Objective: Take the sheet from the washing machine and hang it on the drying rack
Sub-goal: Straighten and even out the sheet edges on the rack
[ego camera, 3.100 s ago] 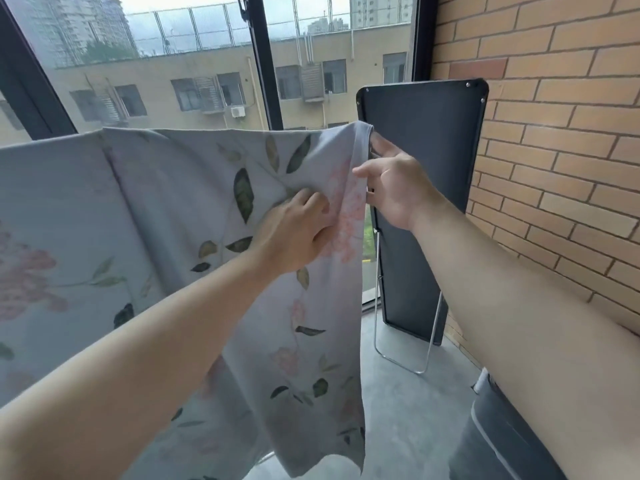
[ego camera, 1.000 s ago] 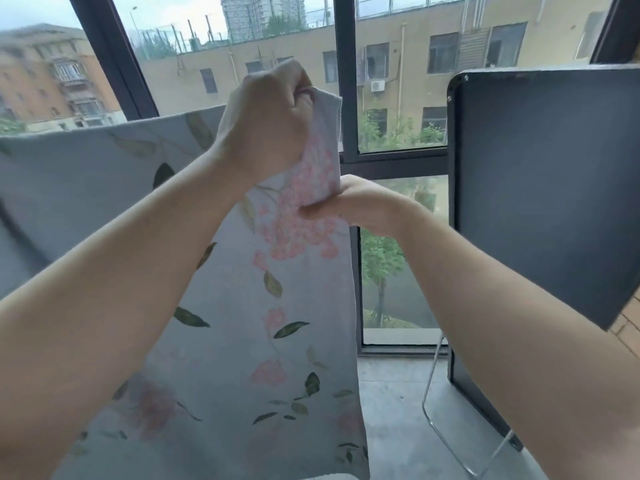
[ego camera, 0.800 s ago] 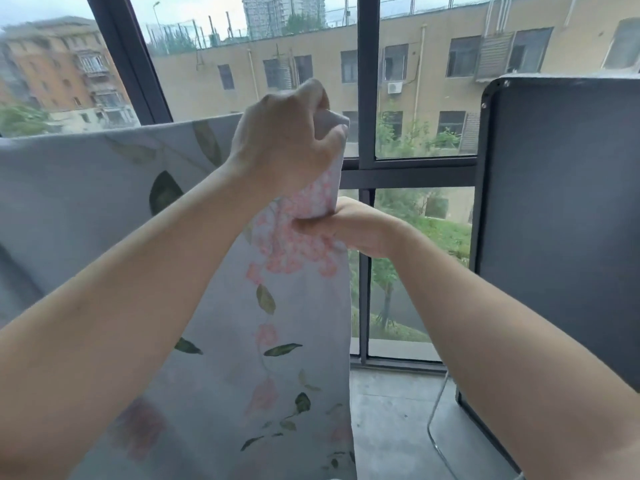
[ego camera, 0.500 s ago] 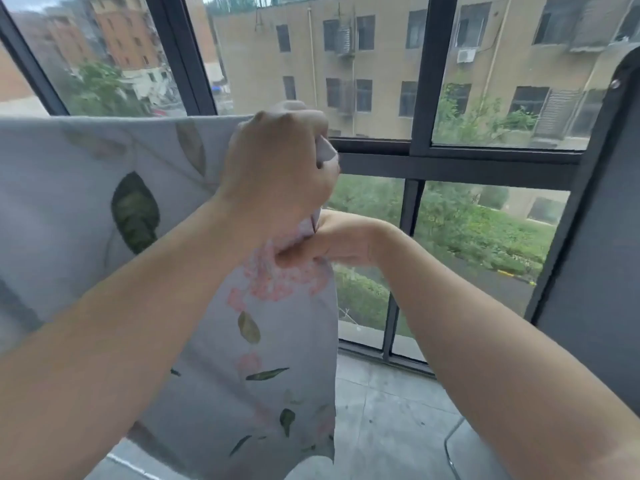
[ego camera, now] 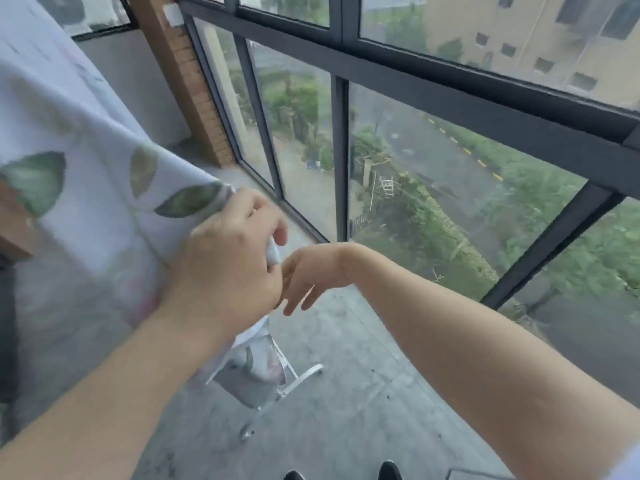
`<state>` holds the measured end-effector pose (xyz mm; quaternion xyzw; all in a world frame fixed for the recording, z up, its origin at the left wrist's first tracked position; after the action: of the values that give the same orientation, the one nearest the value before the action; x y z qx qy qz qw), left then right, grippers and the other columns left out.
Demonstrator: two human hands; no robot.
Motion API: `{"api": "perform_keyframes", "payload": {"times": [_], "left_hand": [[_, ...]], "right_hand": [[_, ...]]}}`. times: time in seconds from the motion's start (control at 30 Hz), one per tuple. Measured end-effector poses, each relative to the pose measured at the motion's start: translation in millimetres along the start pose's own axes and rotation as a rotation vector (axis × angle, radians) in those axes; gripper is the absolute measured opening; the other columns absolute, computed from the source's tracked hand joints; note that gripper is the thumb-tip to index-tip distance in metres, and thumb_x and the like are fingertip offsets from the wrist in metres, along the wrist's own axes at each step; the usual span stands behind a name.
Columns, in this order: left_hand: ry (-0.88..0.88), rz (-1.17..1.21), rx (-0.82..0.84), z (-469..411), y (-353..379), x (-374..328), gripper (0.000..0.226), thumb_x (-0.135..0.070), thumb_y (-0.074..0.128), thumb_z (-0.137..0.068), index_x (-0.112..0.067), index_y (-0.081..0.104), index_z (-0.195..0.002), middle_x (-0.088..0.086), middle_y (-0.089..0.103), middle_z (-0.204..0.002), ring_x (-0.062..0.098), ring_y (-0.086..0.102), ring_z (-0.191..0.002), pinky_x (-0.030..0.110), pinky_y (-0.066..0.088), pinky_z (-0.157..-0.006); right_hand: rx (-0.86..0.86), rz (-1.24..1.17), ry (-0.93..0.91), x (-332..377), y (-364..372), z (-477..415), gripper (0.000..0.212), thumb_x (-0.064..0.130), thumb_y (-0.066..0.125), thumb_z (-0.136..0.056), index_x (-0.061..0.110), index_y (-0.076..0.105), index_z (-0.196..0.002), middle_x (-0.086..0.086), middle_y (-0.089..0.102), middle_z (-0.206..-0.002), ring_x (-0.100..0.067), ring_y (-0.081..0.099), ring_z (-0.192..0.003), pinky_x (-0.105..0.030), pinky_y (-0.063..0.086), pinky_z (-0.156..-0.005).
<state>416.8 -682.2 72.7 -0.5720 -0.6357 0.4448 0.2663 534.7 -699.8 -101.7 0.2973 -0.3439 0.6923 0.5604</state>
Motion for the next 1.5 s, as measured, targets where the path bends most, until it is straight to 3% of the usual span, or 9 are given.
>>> {"api": "perform_keyframes", "payload": {"times": [0.27, 0.37, 0.53, 0.63, 0.77, 1.07, 1.2, 1.37, 1.5], "left_hand": [[-0.076, -0.414, 0.398, 51, 65, 40, 0.031, -0.008, 0.065, -0.063, -0.021, 0.064, -0.091, -0.001, 0.06, -0.104, 0.027, 0.064, -0.059, 0.029, 0.037, -0.046], [-0.133, -0.449, 0.641, 83, 117, 43, 0.034, -0.017, 0.058, -0.082, -0.024, 0.053, -0.115, -0.004, 0.046, -0.128, 0.026, 0.067, -0.09, 0.033, 0.037, -0.059], [0.04, -0.438, 0.897, 102, 204, 42, 0.043, -0.015, 0.074, -0.07, -0.02, 0.06, -0.112, 0.005, 0.051, -0.122, 0.028, 0.052, -0.111, 0.038, 0.042, -0.084], [0.095, -0.589, 0.986, 91, 248, 57, 0.048, -0.014, 0.061, -0.084, -0.013, 0.055, -0.131, 0.015, 0.039, -0.145, 0.036, 0.027, -0.142, 0.046, 0.023, -0.115], [-0.011, -0.751, 1.121, 69, 293, 86, 0.056, -0.021, 0.054, -0.094, -0.01, 0.039, -0.147, 0.021, 0.02, -0.16, 0.038, 0.007, -0.152, 0.053, 0.008, -0.122], [-0.135, -0.909, 1.459, 88, 355, 129, 0.056, -0.018, 0.043, -0.101, -0.007, 0.026, -0.153, 0.015, 0.037, -0.151, 0.031, 0.035, -0.136, 0.043, 0.023, -0.113], [-0.189, -0.887, 1.556, 106, 373, 140, 0.041, -0.017, 0.041, -0.101, -0.014, 0.051, -0.141, 0.005, 0.056, -0.138, 0.031, 0.041, -0.134, 0.043, 0.025, -0.11], [-0.483, -0.545, 1.737, 149, 387, 109, 0.038, -0.018, 0.05, -0.095, -0.014, 0.058, -0.132, 0.006, 0.056, -0.136, 0.027, 0.052, -0.128, 0.041, 0.042, -0.1], [-0.697, -0.195, 1.911, 203, 383, 79, 0.019, -0.006, 0.053, -0.087, 0.0, 0.065, -0.1, 0.014, 0.061, -0.106, 0.03, 0.062, -0.095, 0.036, 0.053, -0.087]], "right_hand": [[-0.284, -0.087, 0.108, -20, -2, -66, 0.025, 0.01, 0.048, -0.096, 0.02, 0.07, -0.101, -0.004, 0.075, -0.112, -0.026, 0.074, -0.1, -0.04, 0.06, -0.09], [-0.298, -0.108, 0.146, -39, 1, -79, 0.028, 0.007, 0.047, -0.096, 0.016, 0.071, -0.108, -0.005, 0.073, -0.113, -0.025, 0.075, -0.096, -0.038, 0.061, -0.086], [-0.235, -0.098, 0.281, -76, -12, -98, 0.033, 0.011, 0.041, -0.102, 0.013, 0.069, -0.12, -0.005, 0.071, -0.118, -0.027, 0.073, -0.101, -0.039, 0.06, -0.089], [-0.253, -0.103, 0.33, -97, -42, -115, 0.032, 0.014, 0.041, -0.103, 0.013, 0.069, -0.118, -0.005, 0.071, -0.116, -0.027, 0.072, -0.09, -0.039, 0.06, -0.088], [-0.274, -0.152, 0.345, -128, -96, -130, 0.032, 0.012, 0.043, -0.101, 0.004, 0.066, -0.122, -0.008, 0.065, -0.098, -0.025, 0.06, -0.072, -0.037, 0.054, -0.075], [-0.155, -0.185, 0.523, -224, -139, -183, 0.03, 0.016, 0.049, -0.1, 0.005, 0.065, -0.122, -0.004, 0.067, -0.097, -0.02, 0.06, -0.064, -0.028, 0.047, -0.057], [-0.099, -0.284, 0.535, -249, -114, -195, 0.027, 0.017, 0.051, -0.1, 0.006, 0.065, -0.12, -0.004, 0.067, -0.094, -0.019, 0.061, -0.062, -0.028, 0.049, -0.057], [-0.044, -0.297, 0.609, -275, -86, -204, 0.029, 0.014, 0.049, -0.1, 0.004, 0.065, -0.121, -0.006, 0.066, -0.097, -0.021, 0.057, -0.06, -0.027, 0.046, -0.056], [-0.009, -0.272, 0.618, -273, -72, -207, 0.029, 0.016, 0.049, -0.101, 0.006, 0.064, -0.123, -0.005, 0.064, -0.098, -0.018, 0.056, -0.059, -0.026, 0.045, -0.054]]}}
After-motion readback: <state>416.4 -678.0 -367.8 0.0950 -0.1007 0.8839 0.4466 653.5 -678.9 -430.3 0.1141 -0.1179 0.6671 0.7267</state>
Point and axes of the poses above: each hand's wrist, its own z-axis away from the middle knuckle, its own y-axis out of the palm, x = y × z, the point moved 6 cm from there along -z, towards the middle knuckle
